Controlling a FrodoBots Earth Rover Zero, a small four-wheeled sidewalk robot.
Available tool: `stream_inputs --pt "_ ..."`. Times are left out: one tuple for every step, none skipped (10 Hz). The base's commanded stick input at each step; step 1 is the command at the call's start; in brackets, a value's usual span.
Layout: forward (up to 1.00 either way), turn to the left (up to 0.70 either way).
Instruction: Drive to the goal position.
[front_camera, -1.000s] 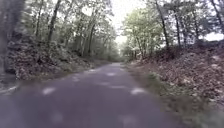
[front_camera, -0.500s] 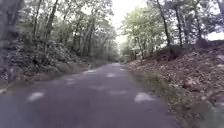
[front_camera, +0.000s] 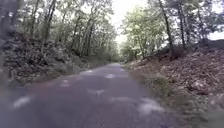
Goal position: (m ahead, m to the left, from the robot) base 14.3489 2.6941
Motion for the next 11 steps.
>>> stream_inputs --pt "0.7 0.0" --pt "0.7 0.0" --pt "0.7 0.0" --pt "0.7 0.0" --pt "0.7 0.0" --pt "0.7 0.0" --pt "0.7 -0.04" --pt "0.7 -0.14" --pt "0.7 -0.14" --pt "0.7 -0.14" --pt "0.7 -0.03"
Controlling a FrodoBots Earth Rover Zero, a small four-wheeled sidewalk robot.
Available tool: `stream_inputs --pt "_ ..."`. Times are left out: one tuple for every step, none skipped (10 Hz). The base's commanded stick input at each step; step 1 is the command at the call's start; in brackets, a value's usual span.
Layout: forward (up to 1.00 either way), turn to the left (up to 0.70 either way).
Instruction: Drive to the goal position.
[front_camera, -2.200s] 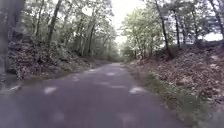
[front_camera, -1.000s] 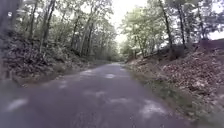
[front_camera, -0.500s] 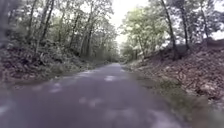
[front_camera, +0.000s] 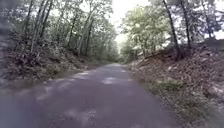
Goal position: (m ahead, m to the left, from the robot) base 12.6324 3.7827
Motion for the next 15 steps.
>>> stream_inputs --pt "0.7 0.0" --pt "0.7 0.0" --pt "0.7 0.0" --pt "0.7 -0.02" --pt "0.7 -0.14" --pt "0.7 -0.02" --pt "0.7 0.0" --pt "0.7 0.0" --pt "0.7 0.0" --pt "0.7 0.0" --pt "0.7 0.0" --pt "0.7 0.0" --pt "0.7 0.0" --pt "0.7 -0.05" --pt "0.7 -0.14"
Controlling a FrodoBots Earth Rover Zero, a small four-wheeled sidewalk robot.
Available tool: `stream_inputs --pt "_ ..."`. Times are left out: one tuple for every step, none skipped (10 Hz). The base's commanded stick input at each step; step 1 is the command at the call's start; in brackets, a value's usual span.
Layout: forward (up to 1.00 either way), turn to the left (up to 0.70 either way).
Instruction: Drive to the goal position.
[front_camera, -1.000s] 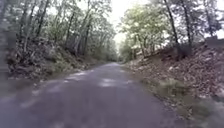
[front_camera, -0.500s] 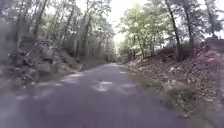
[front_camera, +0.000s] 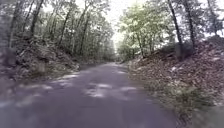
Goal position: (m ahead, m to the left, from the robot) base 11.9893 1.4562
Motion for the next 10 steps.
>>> stream_inputs --pt "0.7 -0.09" --pt "0.7 0.0" --pt "0.7 0.0" --pt "0.7 0.0" --pt "0.7 0.0" --pt "0.7 0.0" --pt "0.7 0.0" --pt "0.7 0.0" --pt "0.7 0.0" --pt "0.7 0.0"
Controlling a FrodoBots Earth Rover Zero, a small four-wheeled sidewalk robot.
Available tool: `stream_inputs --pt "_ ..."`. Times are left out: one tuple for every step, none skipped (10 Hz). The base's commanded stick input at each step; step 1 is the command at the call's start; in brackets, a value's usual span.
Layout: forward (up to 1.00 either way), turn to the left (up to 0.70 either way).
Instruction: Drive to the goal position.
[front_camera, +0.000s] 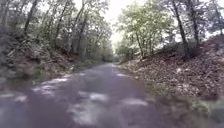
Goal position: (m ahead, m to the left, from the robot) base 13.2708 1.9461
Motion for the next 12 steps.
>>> stream_inputs --pt "0.7 0.0" --pt "0.7 0.0" --pt "0.7 0.0" --pt "0.7 0.0" --pt "0.7 0.0" --pt "0.7 0.0" --pt "0.7 0.0" --pt "0.7 0.0" --pt "0.7 0.0" --pt "0.7 0.0" --pt "0.7 0.0" --pt "0.7 0.0"
